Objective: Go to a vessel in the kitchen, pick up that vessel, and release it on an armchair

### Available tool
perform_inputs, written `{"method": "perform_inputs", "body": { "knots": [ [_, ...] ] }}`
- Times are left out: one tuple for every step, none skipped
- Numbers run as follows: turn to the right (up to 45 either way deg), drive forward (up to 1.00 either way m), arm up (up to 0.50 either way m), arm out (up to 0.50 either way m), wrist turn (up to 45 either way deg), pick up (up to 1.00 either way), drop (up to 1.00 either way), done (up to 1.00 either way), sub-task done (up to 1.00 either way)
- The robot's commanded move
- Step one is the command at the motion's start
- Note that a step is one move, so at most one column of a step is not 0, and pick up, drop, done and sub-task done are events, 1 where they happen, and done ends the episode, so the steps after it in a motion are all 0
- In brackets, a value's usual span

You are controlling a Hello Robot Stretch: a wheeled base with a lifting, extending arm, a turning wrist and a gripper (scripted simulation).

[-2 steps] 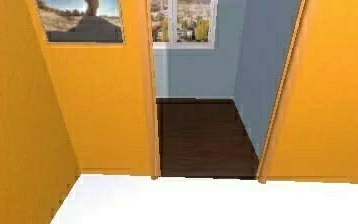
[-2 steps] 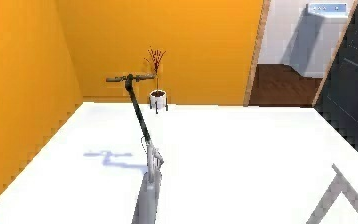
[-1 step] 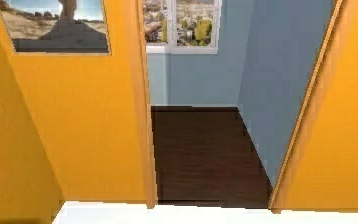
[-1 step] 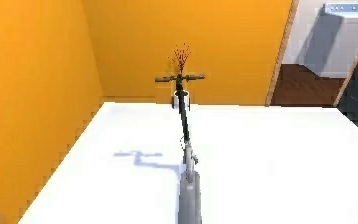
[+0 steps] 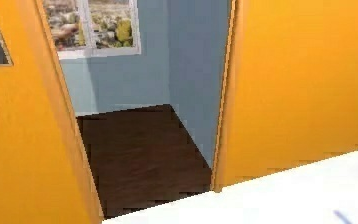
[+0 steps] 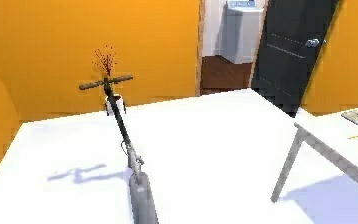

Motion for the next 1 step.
{"method": "perform_inputs", "body": {
  "knots": [
    [0.0,0.9,0.0,0.0,0.0,0.0,0.0,0.0,0.0]
  ]
}}
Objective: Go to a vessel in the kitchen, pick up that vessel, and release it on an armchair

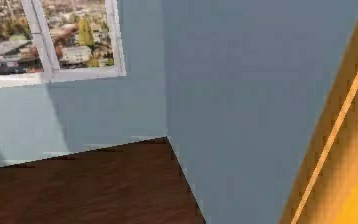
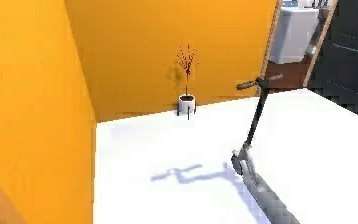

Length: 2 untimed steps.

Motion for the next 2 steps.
{"method": "perform_inputs", "body": {
  "knots": [
    [-45.0,0.0,0.0,0.0,0.0,0.0,0.0,0.0,0.0],
    [0.0,0.75,0.0,0.0,0.0,0.0,0.0,0.0,0.0]
  ]
}}
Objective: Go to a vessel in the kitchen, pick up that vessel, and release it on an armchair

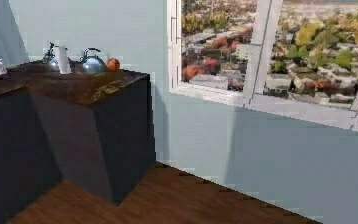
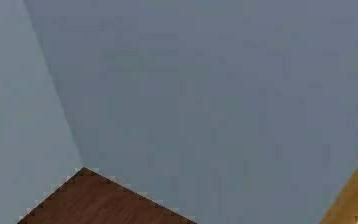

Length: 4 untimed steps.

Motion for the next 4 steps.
{"method": "perform_inputs", "body": {
  "knots": [
    [-45.0,0.0,0.0,0.0,0.0,0.0,0.0,0.0,0.0],
    [0.0,0.4,0.0,0.0,0.0,0.0,0.0,0.0,0.0],
    [-36.0,0.0,0.0,0.0,0.0,0.0,0.0,0.0,0.0],
    [0.0,0.45,0.0,0.0,0.0,0.0,0.0,0.0,0.0]
  ]
}}
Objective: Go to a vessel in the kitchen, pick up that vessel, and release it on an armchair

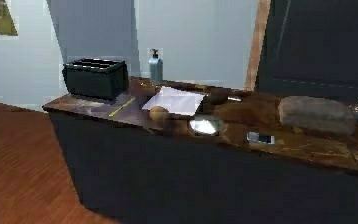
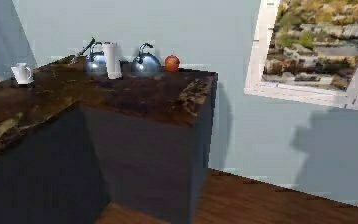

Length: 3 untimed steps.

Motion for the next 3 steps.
{"method": "perform_inputs", "body": {
  "knots": [
    [-45.0,0.0,0.0,0.0,0.0,0.0,0.0,0.0,0.0],
    [-33.0,0.0,0.0,0.0,0.0,0.0,0.0,0.0,0.0],
    [0.0,0.0,0.5,0.0,0.0,0.0,0.0,0.0,0.0]
  ]
}}
